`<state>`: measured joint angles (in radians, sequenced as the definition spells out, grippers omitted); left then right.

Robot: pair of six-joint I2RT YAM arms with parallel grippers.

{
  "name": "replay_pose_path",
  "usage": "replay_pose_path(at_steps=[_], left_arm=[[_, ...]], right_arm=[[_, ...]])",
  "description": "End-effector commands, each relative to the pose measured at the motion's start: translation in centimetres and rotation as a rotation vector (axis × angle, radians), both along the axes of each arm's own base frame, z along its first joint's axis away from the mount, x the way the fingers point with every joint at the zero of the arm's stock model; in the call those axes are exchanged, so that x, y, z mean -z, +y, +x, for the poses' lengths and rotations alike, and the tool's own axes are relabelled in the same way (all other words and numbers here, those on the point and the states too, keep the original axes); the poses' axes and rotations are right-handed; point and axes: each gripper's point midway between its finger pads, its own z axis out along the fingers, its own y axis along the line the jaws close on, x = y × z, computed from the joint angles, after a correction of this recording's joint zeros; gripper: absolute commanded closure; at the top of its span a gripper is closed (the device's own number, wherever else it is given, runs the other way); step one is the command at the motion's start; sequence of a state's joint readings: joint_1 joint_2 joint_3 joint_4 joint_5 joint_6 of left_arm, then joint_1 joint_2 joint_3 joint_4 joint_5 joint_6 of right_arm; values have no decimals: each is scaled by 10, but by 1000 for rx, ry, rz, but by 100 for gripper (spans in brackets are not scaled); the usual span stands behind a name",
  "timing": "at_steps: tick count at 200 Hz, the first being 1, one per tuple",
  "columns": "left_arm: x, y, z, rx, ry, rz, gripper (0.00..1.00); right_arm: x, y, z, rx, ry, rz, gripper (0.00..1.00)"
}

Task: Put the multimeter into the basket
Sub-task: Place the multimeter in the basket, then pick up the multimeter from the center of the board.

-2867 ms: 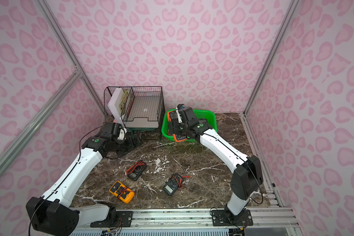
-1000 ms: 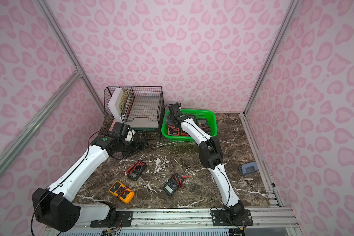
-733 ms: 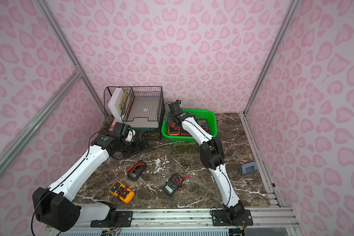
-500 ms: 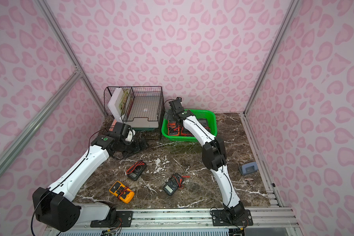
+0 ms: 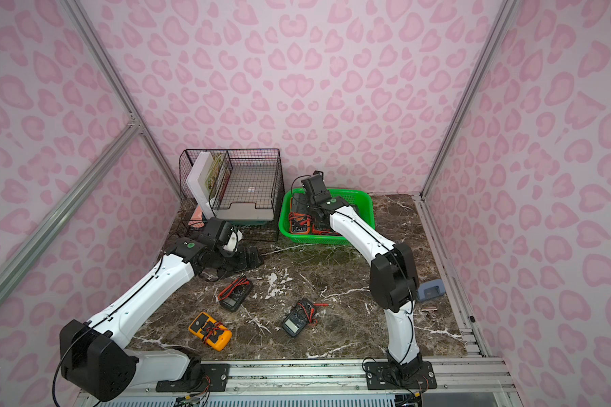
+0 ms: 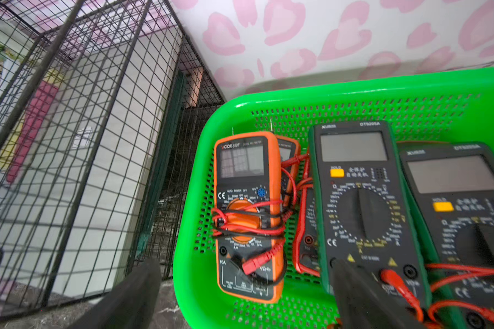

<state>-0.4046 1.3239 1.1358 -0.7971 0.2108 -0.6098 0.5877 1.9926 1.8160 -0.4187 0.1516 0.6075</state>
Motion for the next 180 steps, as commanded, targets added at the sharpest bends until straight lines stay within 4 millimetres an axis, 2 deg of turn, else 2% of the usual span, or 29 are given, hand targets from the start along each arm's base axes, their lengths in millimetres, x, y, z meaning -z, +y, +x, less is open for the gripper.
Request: replay_pose_path(at_steps=[1, 34, 67, 71, 73, 82, 130, 180], left_arm=[[0, -6, -2, 39, -36, 28, 1], [6, -23, -14, 122, -60, 81, 2], [12, -41, -29, 203, -78, 133, 2], [12, -43, -31, 212, -82, 140, 2], [13, -43, -32, 216, -83, 145, 1], [15, -47, -36, 235, -89, 159, 2], [28, -71, -57, 351, -112, 246, 1], [44, -104, -75, 465, -123, 318, 2]], right_arm=[[-12, -5, -9, 2, -34, 36, 2], [-13, -22, -37, -3, -35, 44, 2], [-5, -40, -68, -12, -17, 55, 2], [-9, -41, -71, -14, -23, 60, 2], [2, -44, -75, -13, -3, 48, 2], [8, -49, -84, -12, 11, 40, 2], [17, -77, -127, -22, 53, 43, 1], [26, -104, -165, -33, 70, 63, 1]])
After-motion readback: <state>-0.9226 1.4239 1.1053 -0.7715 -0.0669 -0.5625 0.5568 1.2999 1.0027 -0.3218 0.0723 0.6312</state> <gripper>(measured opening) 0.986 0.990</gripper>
